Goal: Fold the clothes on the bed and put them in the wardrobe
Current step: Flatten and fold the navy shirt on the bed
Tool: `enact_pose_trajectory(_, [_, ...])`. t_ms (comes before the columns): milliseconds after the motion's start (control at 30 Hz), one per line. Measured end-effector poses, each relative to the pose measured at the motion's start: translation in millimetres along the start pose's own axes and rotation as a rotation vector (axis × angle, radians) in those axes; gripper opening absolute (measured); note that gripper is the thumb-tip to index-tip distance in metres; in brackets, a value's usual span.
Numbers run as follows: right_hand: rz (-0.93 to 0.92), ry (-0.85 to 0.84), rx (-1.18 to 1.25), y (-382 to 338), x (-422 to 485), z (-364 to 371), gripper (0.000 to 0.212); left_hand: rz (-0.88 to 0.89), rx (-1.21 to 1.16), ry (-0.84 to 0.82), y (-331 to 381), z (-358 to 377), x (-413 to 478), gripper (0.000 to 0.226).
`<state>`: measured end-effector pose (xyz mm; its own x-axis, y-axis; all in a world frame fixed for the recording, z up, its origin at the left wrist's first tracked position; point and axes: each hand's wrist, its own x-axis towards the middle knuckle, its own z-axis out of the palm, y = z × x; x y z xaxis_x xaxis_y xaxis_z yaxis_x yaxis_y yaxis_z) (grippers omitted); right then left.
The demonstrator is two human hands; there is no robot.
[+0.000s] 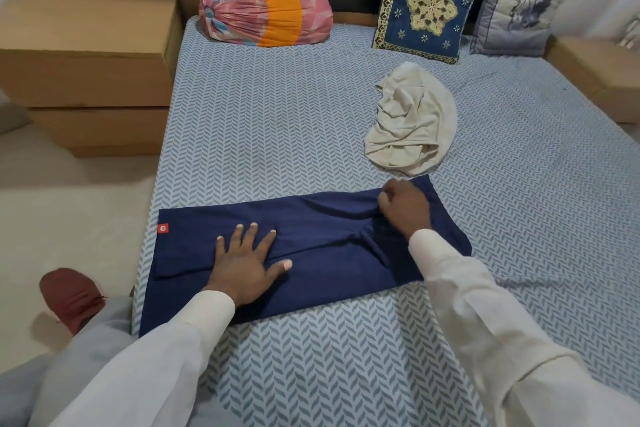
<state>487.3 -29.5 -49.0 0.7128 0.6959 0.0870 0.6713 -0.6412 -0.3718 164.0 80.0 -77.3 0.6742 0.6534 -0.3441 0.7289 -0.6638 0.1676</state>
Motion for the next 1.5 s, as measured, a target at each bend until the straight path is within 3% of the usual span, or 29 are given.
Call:
enact_pose_trajectory(100, [0.065,-0.215,-0.071,-4.1,-5.3,15.7,0.032,-0.078,0.024,0.185,-14.9,-7.6,8.8,0.087])
enact_pose_trajectory(167, [0.165,-0.27,-0.03,-0.7,-2.0,18.8,0.045,-0.153,0.025,0.137,-37.2,-1.5,13.8,0.083])
enact_pose_trajectory(300, [0.356,-0.337,-0.056,13.6,23.0,7.1,0.079,-0.235,0.017,0.129,-73.1,7.0,9.8,0.101])
enact_pose_trajectory(400, [0.484,-0.31,-0.021,37.1,34.2,2.5,0.081,-0.241,0.014,0.156,-78.9,5.6,8.8,0.105])
enact_pose_trajectory(500, [0.492,-0.281,0.053,49.2,34.6,4.3,0.081,-0.241,0.005,0.183,-79.6,7.4,8.7,0.105])
enact_pose_trajectory(667, [0.528,-0.367,0.098,49.8,40.5,-5.1,0.09,-0.234,-0.016,0.081,-83.1,-3.3,11.4,0.093])
enact_pose_trajectory(767, [0.466,-0.368,-0.048,34.6,40.4,-12.2,0.085,-0.225,-0.038,0.1,-87.0,-14.0,3.8,0.076])
enact_pose_trajectory(833, [0.376,-0.193,-0.151,15.6,27.8,-7.9,0.075,-0.238,-0.035,0.2,-89.7,-13.2,-8.2,0.07])
enact_pose_trajectory(933, [0.101,-0.053,-0.061,-18.1,3.1,12.9,0.05,-0.247,0.008,0.266,-98.0,-0.5,-30.6,0.062])
enact_pose_trajectory(1100, [-0.213,-0.223,0.019,-77.3,-43.2,51.6,0.022,-0.305,-0.02,0.351,-113.2,6.8,-54.7,0.047])
enact_pose_trajectory(1267, [-0.181,-0.379,0.079,-135.8,-83.5,73.7,0.008,-0.516,-0.293,0.324,-105.3,-4.1,-74.9,0.055])
enact_pose_trajectory(1500, [-0.378,-0.478,0.07,-242.2,-107.0,101.8,0.02,-0.679,-0.515,0.204,-96.7,-5.3,-104.3,0.06])
